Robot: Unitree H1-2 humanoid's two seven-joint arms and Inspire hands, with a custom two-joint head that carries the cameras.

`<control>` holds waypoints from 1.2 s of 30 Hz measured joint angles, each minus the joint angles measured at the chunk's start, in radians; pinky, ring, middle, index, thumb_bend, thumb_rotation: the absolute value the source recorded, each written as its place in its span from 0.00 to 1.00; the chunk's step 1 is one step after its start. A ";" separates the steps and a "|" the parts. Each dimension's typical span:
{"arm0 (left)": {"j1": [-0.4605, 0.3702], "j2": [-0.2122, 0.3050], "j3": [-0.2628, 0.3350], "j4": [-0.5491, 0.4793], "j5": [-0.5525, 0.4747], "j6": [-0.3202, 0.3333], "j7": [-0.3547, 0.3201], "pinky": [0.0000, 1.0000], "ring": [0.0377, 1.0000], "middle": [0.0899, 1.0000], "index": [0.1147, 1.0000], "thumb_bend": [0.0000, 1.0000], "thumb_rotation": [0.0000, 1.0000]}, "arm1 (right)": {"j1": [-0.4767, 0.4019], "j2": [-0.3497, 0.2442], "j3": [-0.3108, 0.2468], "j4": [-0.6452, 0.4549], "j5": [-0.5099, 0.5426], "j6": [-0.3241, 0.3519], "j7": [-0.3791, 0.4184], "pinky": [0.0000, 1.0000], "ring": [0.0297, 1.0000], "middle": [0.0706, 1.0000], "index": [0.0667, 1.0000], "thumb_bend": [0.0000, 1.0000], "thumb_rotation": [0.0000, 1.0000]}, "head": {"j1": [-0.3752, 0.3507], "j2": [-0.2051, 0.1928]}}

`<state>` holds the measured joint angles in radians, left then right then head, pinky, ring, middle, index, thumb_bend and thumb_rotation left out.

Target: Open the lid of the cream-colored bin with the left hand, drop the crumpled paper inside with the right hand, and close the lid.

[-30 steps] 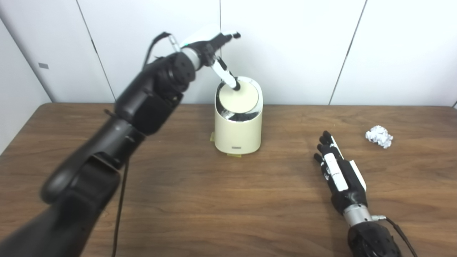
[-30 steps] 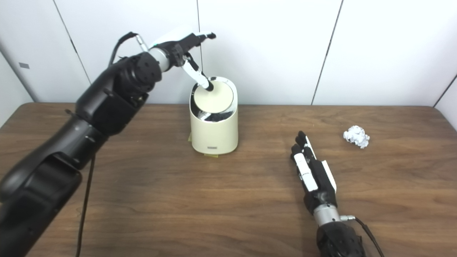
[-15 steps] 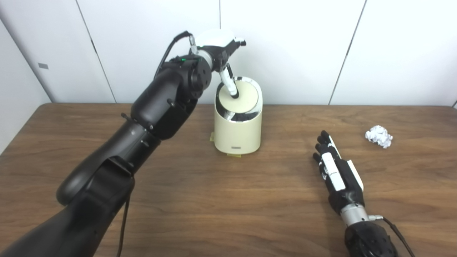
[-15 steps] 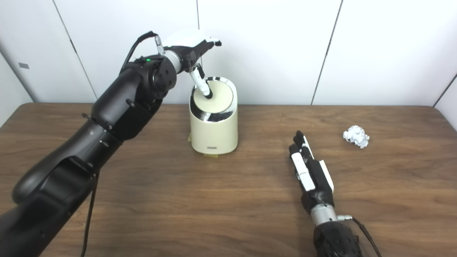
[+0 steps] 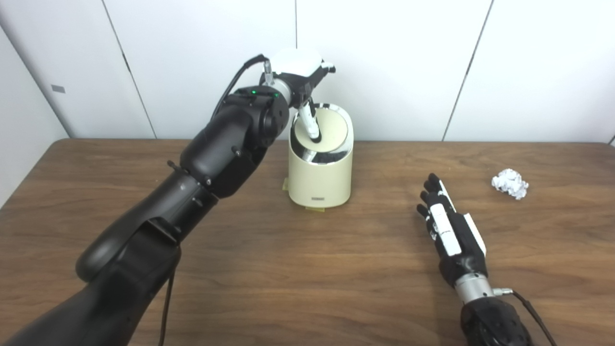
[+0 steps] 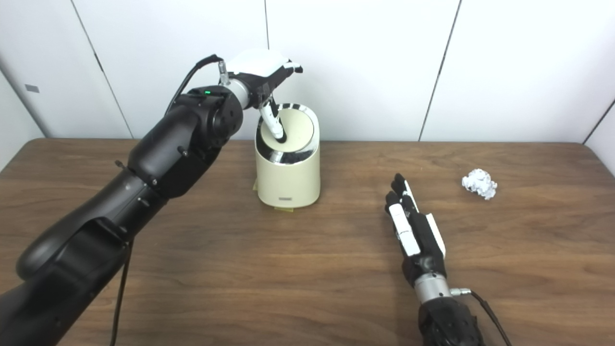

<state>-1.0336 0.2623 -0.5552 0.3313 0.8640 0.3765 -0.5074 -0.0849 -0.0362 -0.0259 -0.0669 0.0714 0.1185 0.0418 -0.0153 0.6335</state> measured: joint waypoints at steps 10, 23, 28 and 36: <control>0.000 -0.019 -0.019 0.031 0.038 -0.056 0.071 1.00 1.00 1.00 0.96 0.95 0.09 | 0.000 0.002 0.002 -0.005 -0.002 0.005 -0.001 0.97 1.00 1.00 1.00 0.62 0.82 | -0.009 0.002; 0.003 -0.035 -0.047 0.032 0.091 -0.113 0.111 1.00 1.00 0.99 0.96 0.96 0.07 | 0.000 0.002 0.000 -0.031 -0.001 0.034 -0.003 0.97 0.99 1.00 1.00 0.62 0.81 | -0.005 0.008; 0.003 -0.037 -0.015 0.022 0.080 -0.090 0.062 0.99 1.00 1.00 0.98 0.95 0.07 | -0.001 0.002 -0.002 -0.029 0.006 0.034 -0.003 0.98 0.99 1.00 1.00 0.61 0.80 | -0.006 0.006; -0.018 -0.050 0.102 0.015 0.002 0.037 -0.042 0.82 0.96 0.98 0.93 0.94 0.06 | -0.007 0.000 -0.002 -0.012 0.003 0.032 -0.002 0.97 1.00 1.00 1.00 0.60 0.81 | 0.000 -0.006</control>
<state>-1.0514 0.2124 -0.4531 0.3463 0.8662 0.4132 -0.5498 -0.0923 -0.0358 -0.0282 -0.0787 0.0747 0.1501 0.0400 -0.0154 0.6274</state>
